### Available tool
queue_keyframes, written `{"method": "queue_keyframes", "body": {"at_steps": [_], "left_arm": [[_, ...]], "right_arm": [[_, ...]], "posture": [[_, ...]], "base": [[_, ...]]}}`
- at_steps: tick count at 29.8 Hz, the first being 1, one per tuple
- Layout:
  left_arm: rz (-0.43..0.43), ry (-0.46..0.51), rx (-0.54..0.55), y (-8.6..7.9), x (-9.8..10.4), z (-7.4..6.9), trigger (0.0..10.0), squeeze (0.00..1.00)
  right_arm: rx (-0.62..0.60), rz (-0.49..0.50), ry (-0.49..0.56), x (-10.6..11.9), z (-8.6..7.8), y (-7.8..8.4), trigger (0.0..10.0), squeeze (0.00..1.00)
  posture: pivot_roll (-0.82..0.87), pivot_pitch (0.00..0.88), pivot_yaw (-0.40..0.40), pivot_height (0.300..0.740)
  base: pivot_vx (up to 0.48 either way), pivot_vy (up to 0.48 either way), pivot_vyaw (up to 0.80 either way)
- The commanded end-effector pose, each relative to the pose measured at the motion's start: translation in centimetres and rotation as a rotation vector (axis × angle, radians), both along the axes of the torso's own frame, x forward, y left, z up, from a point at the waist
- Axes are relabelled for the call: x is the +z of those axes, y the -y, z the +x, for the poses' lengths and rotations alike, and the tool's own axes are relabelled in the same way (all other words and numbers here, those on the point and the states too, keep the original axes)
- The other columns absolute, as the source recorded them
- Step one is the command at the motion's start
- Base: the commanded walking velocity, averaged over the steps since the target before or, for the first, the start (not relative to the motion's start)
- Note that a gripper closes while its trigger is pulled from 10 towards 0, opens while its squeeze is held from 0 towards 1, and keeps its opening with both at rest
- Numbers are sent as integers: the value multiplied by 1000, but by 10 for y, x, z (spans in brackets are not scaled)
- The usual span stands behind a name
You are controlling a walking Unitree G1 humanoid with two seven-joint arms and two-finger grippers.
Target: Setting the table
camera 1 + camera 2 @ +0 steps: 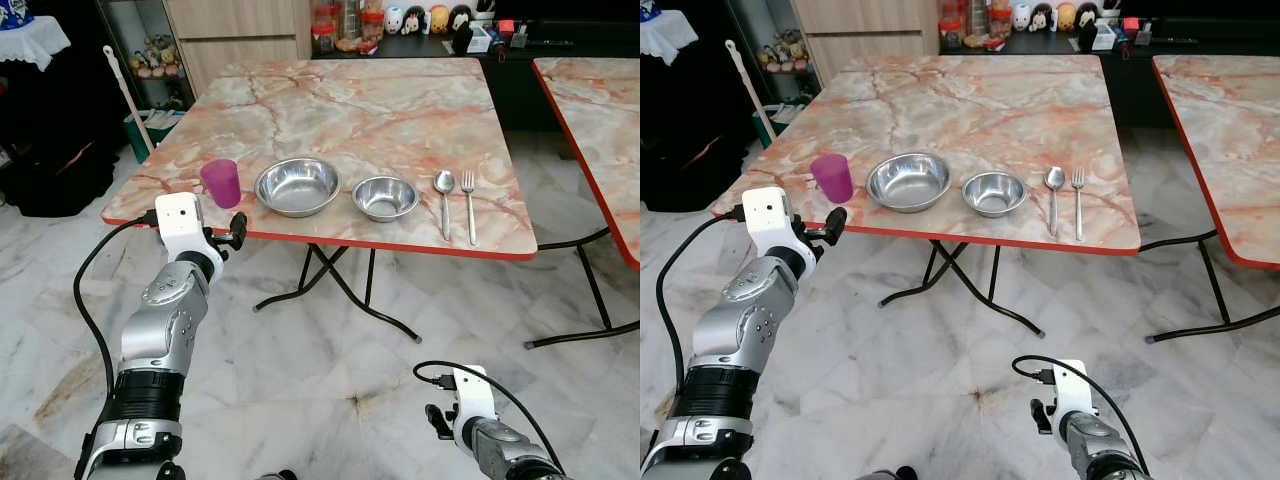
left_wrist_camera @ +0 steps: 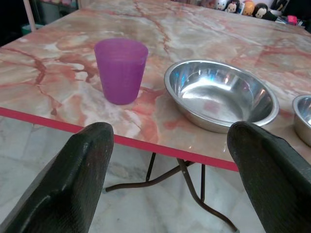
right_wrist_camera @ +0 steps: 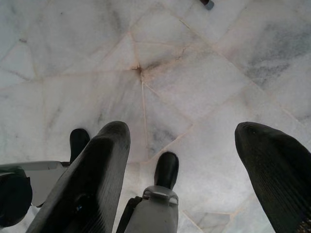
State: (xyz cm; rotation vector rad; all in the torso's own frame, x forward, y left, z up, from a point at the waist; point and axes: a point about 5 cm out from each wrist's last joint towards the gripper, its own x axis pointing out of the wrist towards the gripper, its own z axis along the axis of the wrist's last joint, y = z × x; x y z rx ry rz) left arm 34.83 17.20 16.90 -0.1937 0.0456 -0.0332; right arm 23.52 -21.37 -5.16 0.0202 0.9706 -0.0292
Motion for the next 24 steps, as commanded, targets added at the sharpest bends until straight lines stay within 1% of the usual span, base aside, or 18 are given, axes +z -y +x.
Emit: {"method": "queue_keyframes", "body": {"at_steps": [1,13,24], "left_arm": [[13,16,11,-1,5,2,10000,0],[12,18,19,-4,6,2,10000,0],[18,14,12,-4,5,1,10000,0]], "right_arm": [[7,2,7,2,3,-1,10000,0],[19,2,2,2,3,-1,10000,0],[21,3,-4,1,2,-2,10000,0]], "posture": [[5,65,82,740],[5,67,82,740],[2,34,94,740]], "base": [[0,0,0],[255,0,0],[279,0,0]]}}
